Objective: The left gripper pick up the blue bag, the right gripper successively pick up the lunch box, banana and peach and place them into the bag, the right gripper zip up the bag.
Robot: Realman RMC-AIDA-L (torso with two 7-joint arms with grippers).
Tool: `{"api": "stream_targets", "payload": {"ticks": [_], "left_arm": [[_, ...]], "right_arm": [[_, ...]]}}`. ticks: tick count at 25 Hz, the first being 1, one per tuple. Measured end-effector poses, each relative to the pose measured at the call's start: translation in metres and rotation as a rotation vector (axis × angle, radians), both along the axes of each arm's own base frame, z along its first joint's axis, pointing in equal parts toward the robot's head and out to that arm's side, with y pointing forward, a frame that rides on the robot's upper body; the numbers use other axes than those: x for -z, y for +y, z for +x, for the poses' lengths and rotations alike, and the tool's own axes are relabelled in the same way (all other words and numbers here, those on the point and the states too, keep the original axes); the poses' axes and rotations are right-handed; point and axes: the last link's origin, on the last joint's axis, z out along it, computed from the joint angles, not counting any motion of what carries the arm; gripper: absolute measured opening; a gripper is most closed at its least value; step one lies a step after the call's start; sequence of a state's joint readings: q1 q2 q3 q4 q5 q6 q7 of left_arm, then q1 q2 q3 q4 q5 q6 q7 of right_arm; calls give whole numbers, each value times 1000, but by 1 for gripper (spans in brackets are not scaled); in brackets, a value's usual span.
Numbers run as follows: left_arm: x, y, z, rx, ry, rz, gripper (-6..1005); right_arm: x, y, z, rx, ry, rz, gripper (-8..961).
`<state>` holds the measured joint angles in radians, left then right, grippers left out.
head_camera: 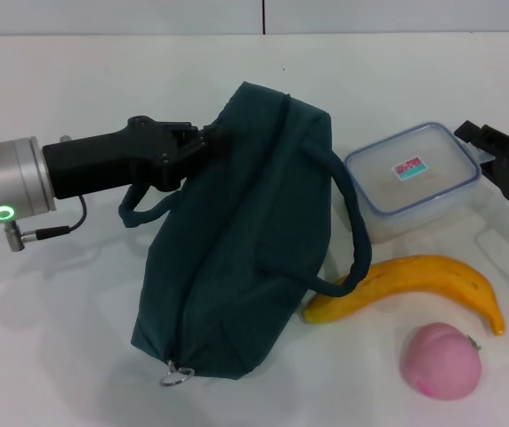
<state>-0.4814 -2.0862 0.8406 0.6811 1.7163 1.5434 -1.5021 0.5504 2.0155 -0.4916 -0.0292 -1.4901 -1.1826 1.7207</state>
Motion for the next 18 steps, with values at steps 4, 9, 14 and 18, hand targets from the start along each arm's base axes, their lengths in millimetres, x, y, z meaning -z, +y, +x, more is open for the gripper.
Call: {"api": "stream_targets", "payload": {"ticks": [4, 9, 14, 18], "left_arm": [[0, -1, -2, 1, 3, 3, 46], [0, -2, -3, 5, 6, 6, 46], [1, -3, -4, 2, 5, 4, 46], [2, -3, -4, 5, 5, 9, 46]], "right_arm": [[0, 0, 0, 3, 13, 3, 353], [0, -1, -1, 4, 21, 6, 341], [1, 0, -2, 2, 13, 9, 236], [-1, 1, -3, -15, -2, 20, 156]]}}
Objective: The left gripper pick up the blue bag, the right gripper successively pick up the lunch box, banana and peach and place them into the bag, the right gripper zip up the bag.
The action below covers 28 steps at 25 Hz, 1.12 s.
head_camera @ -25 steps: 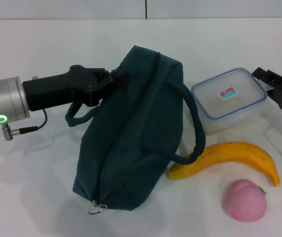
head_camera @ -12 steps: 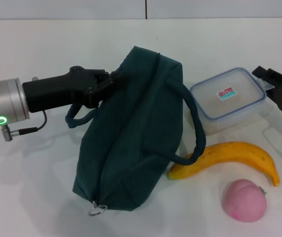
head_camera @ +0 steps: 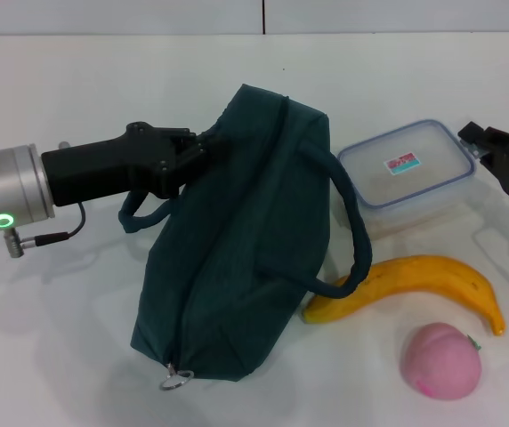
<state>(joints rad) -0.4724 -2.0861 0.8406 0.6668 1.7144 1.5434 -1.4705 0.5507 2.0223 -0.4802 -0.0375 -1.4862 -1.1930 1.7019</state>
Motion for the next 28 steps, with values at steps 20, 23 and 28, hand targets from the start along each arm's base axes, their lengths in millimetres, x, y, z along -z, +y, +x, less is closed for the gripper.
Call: {"api": "stream_targets", "payload": {"ticks": [20, 23, 28], "left_arm": [[-8, -5, 5, 17, -127, 47, 45], [-7, -6, 6, 20, -126, 45, 45], [-5, -6, 6, 22, -132, 44, 45]], "right_arm": [[-22, -3, -9, -283, -305, 239, 110], [-30, -1, -15, -361, -368, 289, 113], [-44, 4, -33, -500, -395, 366, 119]]}}
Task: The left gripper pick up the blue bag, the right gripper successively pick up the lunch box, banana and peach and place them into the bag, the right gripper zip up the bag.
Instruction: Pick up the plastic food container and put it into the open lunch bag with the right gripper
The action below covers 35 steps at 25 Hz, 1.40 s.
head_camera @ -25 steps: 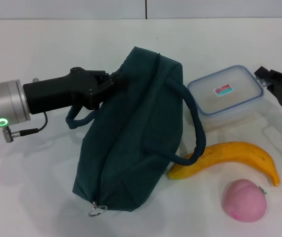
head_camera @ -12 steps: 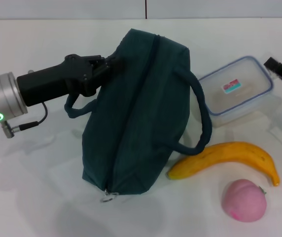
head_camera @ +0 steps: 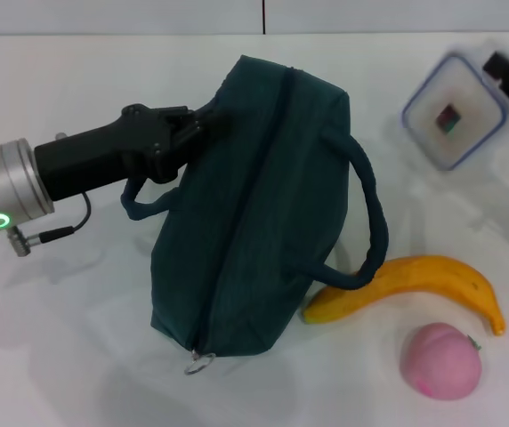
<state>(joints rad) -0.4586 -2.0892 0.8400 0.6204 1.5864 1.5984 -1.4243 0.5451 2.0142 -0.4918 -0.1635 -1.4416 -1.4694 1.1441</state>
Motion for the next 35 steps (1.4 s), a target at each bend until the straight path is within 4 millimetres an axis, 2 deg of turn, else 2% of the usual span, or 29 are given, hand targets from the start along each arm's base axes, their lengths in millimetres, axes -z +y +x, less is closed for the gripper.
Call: {"api": "stream_targets", "payload": {"ticks": [8, 15, 22, 29, 35], "left_arm": [[3, 1, 0, 11, -17, 31, 45], [3, 1, 0, 10, -16, 33, 45], [7, 1, 0, 12, -18, 36, 45], [7, 3, 3, 21, -17, 36, 45], [6, 4, 3, 20, -18, 43, 45]], "right_arm": [[-14, 15, -40, -196, 19, 32, 129], [-29, 30, -93, -405, 96, 33, 137], [-28, 34, -129, -544, 144, 12, 145], [-13, 30, -140, -591, 122, -98, 153], [1, 20, -131, -577, 102, -164, 160]]}}
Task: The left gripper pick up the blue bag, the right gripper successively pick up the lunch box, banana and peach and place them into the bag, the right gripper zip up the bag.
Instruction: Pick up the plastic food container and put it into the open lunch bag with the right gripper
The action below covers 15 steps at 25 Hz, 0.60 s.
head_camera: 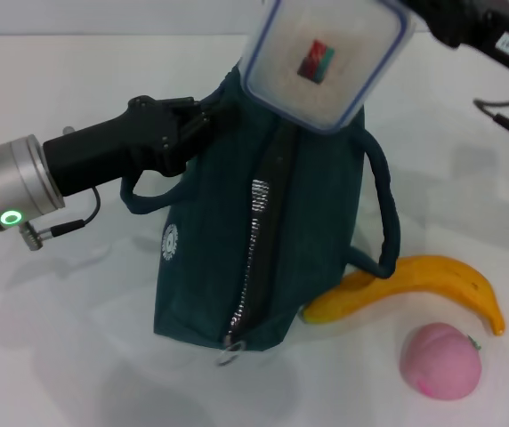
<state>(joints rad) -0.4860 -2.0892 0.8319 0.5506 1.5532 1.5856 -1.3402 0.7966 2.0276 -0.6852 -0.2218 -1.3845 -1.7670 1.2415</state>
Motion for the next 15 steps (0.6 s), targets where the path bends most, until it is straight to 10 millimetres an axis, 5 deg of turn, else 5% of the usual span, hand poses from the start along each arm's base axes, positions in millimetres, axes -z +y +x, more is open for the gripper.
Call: {"api": "stream_targets", "payload": {"ticks": [15], "left_arm": [[1, 6, 2, -16, -6, 12, 45]], "right_arm": [[23, -22, 30, 54, -106, -103, 178]]}}
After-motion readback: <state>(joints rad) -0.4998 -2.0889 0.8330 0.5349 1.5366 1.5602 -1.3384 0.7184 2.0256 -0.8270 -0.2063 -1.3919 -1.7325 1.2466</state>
